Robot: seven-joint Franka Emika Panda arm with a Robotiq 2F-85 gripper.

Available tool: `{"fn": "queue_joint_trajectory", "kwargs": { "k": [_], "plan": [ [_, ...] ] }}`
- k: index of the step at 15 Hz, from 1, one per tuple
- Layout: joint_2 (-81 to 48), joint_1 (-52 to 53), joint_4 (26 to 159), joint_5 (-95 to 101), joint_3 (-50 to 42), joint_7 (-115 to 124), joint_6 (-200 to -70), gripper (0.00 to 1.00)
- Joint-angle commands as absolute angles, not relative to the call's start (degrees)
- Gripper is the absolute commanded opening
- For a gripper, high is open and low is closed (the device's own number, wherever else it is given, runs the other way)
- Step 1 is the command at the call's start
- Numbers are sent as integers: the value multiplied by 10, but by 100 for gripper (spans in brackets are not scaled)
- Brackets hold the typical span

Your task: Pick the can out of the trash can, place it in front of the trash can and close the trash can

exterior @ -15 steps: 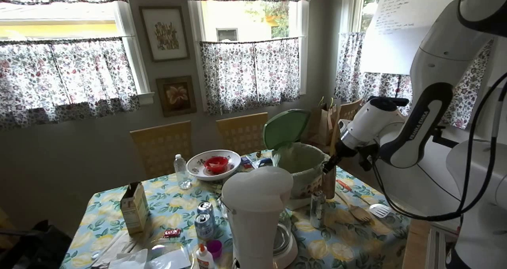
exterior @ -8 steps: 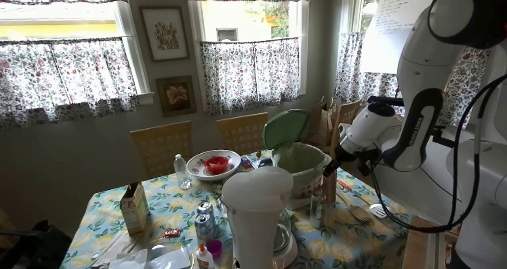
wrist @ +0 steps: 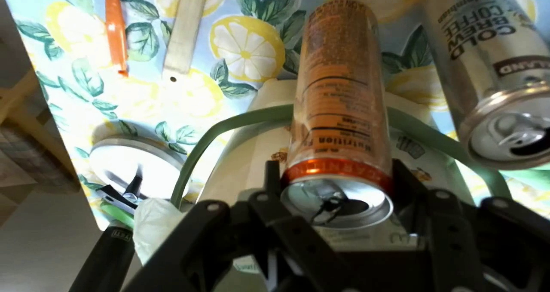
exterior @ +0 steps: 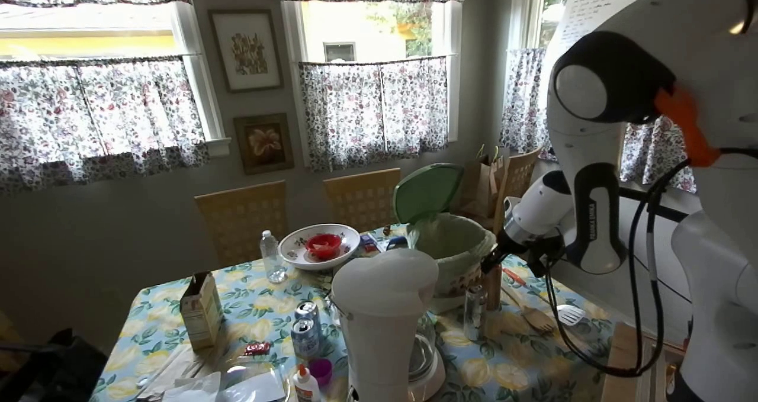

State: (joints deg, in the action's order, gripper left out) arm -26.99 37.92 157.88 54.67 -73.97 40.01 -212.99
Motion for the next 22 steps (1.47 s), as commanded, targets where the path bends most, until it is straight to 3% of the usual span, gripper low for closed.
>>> {"fn": "queue_joint_trajectory", "kwargs": {
  "k": [1, 11, 12, 13, 17, 22],
  "plan": [
    [-358, 355, 1579, 485, -684, 421, -2189, 37],
    [-451, 335, 1581, 357, -617, 418, -2281, 37],
    [-454, 335, 1581, 353, -616, 416, -2286, 40],
    [-455, 334, 1582, 352, -614, 417, -2289, 87],
    [-457, 339, 1582, 353, -618, 418, -2290, 100],
    [-454, 351, 1581, 356, -631, 421, -2285, 100]
  ]
}}
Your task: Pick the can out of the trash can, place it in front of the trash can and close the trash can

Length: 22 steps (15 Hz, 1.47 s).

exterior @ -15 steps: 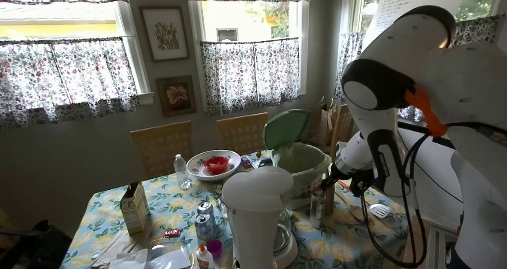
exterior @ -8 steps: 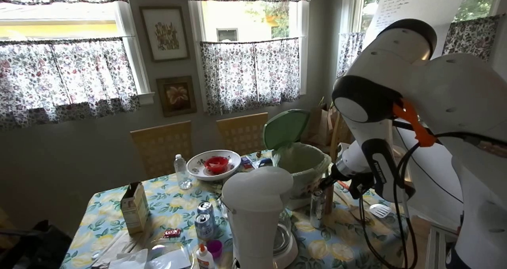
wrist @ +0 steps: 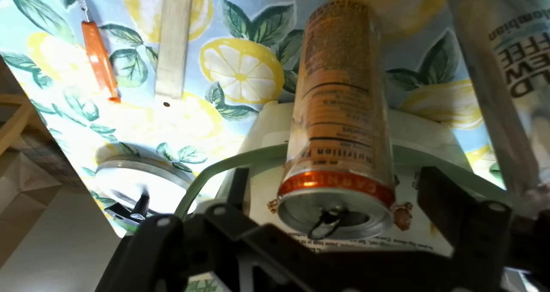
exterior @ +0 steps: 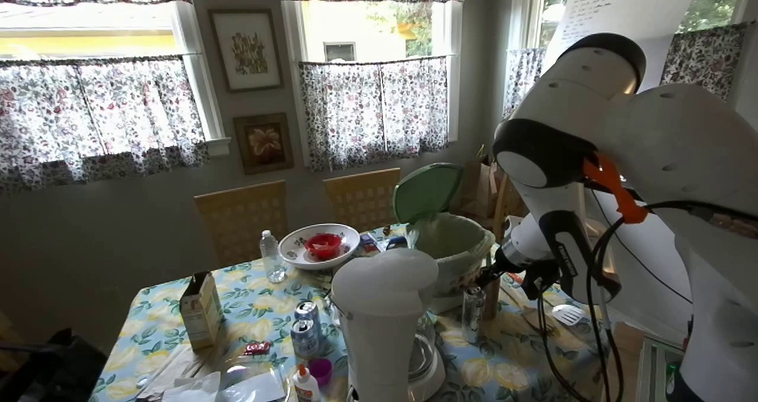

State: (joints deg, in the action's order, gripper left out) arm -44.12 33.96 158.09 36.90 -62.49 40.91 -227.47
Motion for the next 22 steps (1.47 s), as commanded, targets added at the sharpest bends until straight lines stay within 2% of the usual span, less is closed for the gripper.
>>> {"fn": "queue_joint_trajectory", "kwargs": {
  "k": [1, 9, 22],
  "plan": [
    [-452, 353, 1580, 357, -635, 422, -2284, 100],
    [-420, 401, 1579, 422, -723, 464, -2232, 100],
    [-357, 529, 1578, 662, -928, 620, -2187, 100]
  ]
}}
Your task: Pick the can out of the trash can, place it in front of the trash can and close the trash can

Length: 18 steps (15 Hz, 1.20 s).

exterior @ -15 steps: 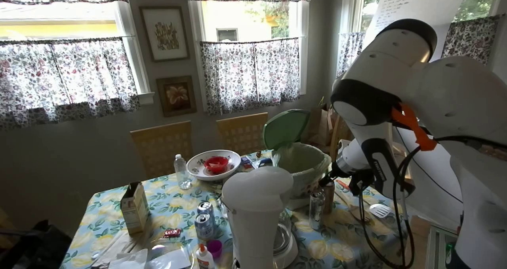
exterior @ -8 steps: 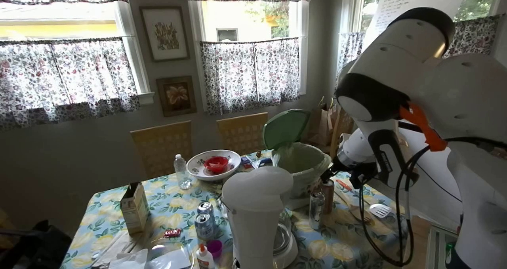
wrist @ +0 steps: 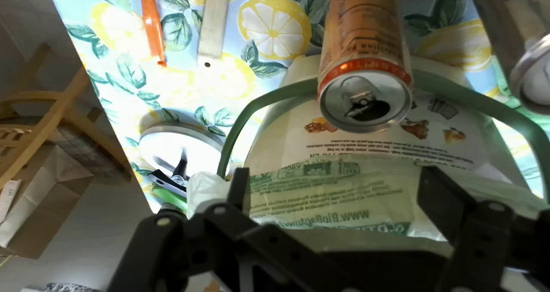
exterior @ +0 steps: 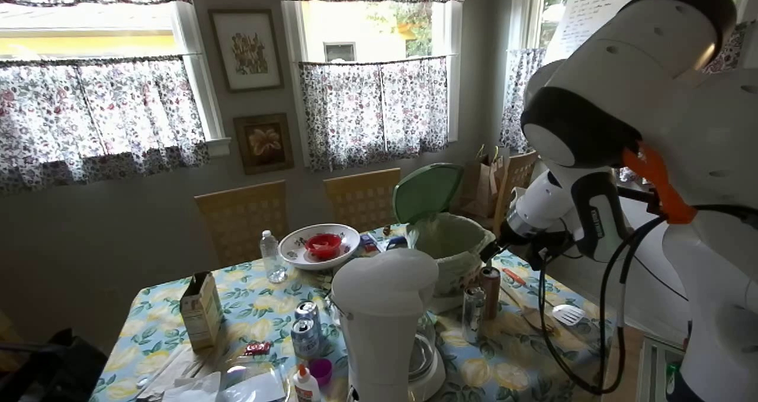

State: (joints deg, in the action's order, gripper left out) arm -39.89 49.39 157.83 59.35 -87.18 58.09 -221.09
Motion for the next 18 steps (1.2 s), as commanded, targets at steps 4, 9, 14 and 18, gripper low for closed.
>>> {"fn": "queue_joint_trajectory", "kwargs": {
  "k": [4, 9, 14, 18],
  "plan": [
    [-265, 578, 1578, 732, -1003, 617, -2116, 100],
    [-326, 590, 1529, 858, -1053, 747, -2192, 100],
    [-348, 619, 1481, 889, -1100, 804, -2237, 100],
    [-349, 627, 1440, 890, -1113, 866, -2240, 100]
  ]
}}
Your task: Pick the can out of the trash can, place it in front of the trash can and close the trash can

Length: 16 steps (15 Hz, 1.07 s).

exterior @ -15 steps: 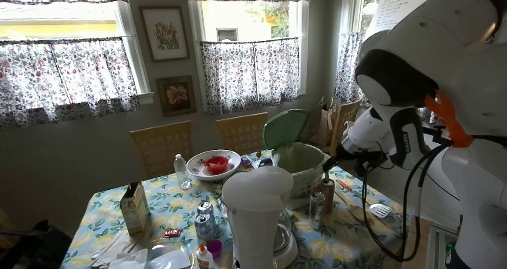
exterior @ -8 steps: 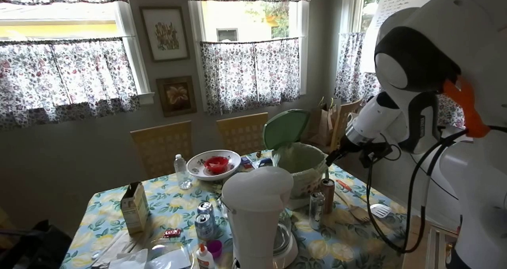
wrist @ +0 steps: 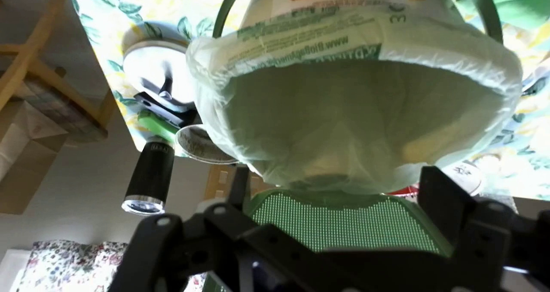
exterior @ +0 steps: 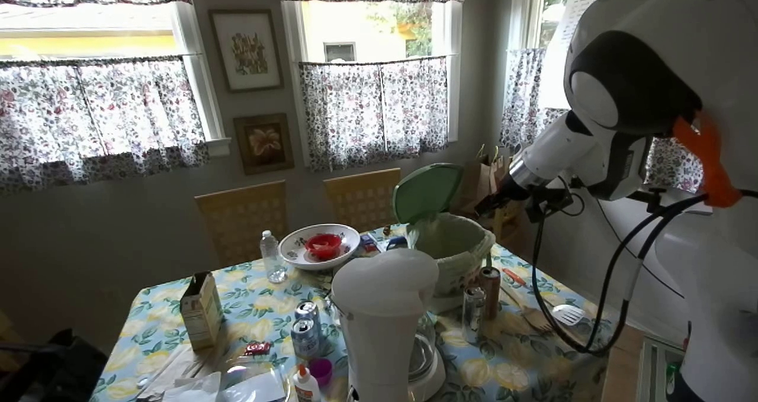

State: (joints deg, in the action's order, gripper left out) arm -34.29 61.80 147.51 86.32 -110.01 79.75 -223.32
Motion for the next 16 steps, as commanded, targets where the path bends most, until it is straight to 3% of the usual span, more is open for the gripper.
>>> {"fn": "queue_joint_trajectory", "kwargs": {
  "k": [1, 16],
  "plan": [
    [-350, 629, 1433, 887, -1115, 885, -2237, 100],
    [-352, 589, 1308, 971, -1098, 1206, -2247, 100]
  ]
}}
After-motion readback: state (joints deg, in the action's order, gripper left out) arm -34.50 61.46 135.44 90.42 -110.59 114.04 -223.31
